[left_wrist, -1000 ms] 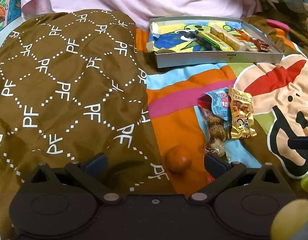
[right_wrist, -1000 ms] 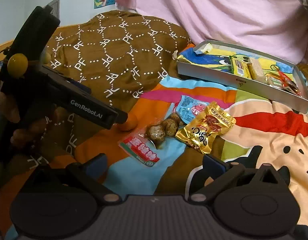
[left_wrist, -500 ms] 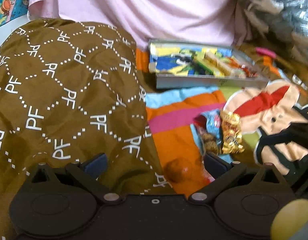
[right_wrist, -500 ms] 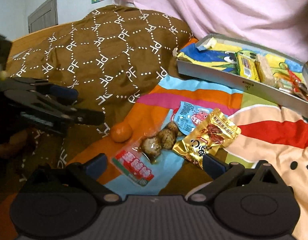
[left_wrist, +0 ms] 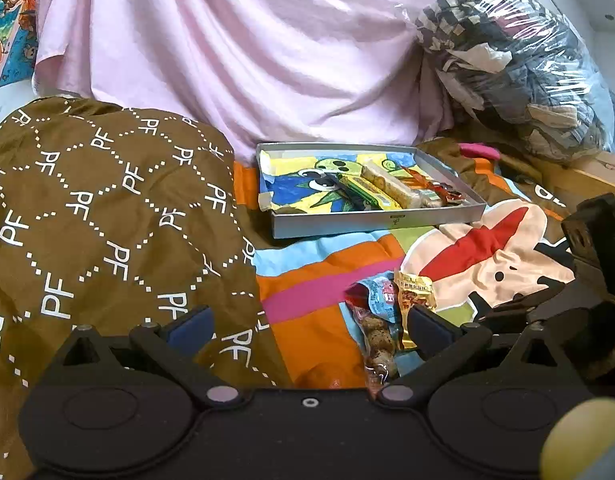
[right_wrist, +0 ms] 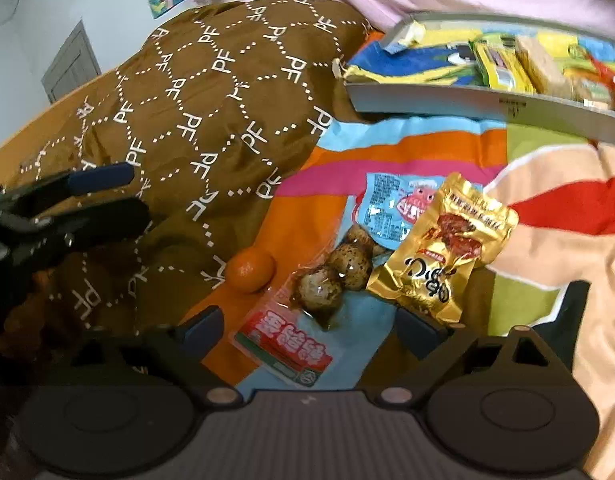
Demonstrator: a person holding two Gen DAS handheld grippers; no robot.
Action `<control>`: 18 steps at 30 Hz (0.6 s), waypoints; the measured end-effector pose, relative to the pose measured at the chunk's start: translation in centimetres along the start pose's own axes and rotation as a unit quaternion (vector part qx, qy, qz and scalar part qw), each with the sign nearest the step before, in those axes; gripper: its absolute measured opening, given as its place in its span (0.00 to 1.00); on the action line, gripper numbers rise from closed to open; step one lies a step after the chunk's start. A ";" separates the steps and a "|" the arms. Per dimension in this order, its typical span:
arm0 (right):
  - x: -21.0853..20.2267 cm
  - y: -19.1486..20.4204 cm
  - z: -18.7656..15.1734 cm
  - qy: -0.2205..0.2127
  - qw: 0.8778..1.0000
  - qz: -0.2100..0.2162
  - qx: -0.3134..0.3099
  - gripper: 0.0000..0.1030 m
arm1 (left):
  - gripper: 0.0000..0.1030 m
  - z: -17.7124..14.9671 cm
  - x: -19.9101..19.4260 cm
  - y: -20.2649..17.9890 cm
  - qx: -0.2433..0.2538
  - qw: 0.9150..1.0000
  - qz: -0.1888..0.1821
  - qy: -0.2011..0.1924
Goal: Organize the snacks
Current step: 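Lower the right tool toward the gold jerky packet and quail eggs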
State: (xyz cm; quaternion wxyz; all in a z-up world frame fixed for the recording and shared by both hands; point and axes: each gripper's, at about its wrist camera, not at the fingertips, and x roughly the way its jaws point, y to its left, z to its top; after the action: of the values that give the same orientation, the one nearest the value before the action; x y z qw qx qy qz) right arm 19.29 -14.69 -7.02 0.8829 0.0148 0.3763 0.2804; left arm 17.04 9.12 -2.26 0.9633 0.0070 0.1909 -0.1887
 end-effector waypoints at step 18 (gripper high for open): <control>1.9 -0.9 1.0 0.023 0.998 0.000 0.062 0.87 | 0.99 -1.4 2.3 1.6 -0.052 0.991 0.089 0.089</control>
State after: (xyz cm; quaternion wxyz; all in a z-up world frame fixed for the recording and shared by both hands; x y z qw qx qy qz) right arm 21.47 -14.36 -7.73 0.8712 0.0634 0.4135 0.2568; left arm 19.11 9.90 -4.47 0.9545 -0.0094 0.2838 -0.0909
